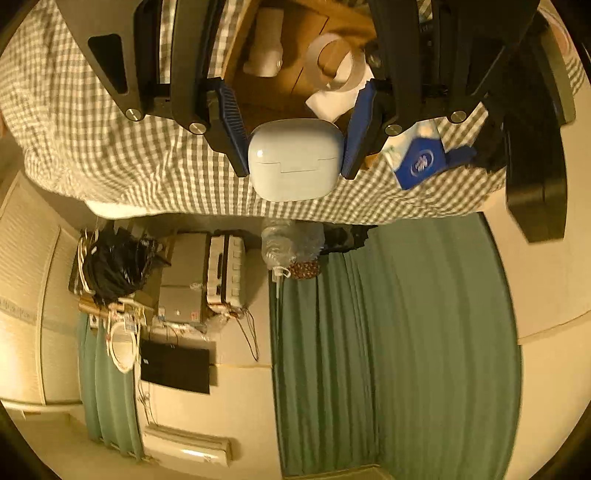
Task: Organize objects
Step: 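Carry tissue pack and earbud case into the box and open both grippers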
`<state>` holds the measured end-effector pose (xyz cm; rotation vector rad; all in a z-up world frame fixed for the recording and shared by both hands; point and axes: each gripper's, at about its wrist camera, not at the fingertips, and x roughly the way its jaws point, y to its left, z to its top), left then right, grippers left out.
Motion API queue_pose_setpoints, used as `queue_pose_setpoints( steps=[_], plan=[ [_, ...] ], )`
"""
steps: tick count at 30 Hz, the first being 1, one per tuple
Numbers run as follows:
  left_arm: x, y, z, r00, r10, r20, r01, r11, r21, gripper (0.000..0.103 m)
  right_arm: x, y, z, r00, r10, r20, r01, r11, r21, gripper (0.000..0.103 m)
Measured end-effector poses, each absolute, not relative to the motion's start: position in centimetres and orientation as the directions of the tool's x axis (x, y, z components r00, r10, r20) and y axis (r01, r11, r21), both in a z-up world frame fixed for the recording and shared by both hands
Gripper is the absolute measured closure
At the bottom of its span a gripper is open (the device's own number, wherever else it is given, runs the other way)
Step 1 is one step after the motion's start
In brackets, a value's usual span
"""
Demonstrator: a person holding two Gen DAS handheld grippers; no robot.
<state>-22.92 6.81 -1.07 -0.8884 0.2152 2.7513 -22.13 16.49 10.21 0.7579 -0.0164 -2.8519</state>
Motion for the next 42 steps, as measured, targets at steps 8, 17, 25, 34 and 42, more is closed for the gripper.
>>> queue_pose_setpoints(
  steps=[8, 17, 25, 34, 42],
  plan=[
    [-24.3, 7.4, -5.4, -0.723, 0.195, -0.663, -0.322, -0.944, 0.074, 0.016, -27.1, 18.1, 1.8, -0.765, -0.146, -0.627, 0.116, -0.989, 0.088, 0.053],
    [-24.0, 7.8, -6.6, -0.702, 0.191, -0.686, -0.338, -0.937, 0.085, 0.015, -27.7, 19.1, -0.7, -0.729, -0.111, -0.675, 0.076, -0.994, 0.082, 0.053],
    [-23.8, 8.3, -7.5, -0.701, 0.193, -0.686, -0.346, -0.934, 0.091, 0.002, -27.9, 19.0, -1.5, -0.718, -0.135, -0.683, 0.094, -0.991, 0.096, 0.053],
    [-23.1, 7.6, -7.4, -0.699, 0.181, -0.691, -0.329, -0.94, 0.087, 0.001, -27.9, 18.8, -1.6, -0.718, -0.137, -0.683, 0.093, -0.991, 0.101, 0.044],
    [-18.5, 4.1, -4.1, -0.757, 0.205, -0.62, -0.263, -0.965, 0.003, 0.001, -24.2, 20.1, 0.6, -0.785, -0.121, -0.607, 0.05, -0.99, 0.133, 0.027]
  ],
)
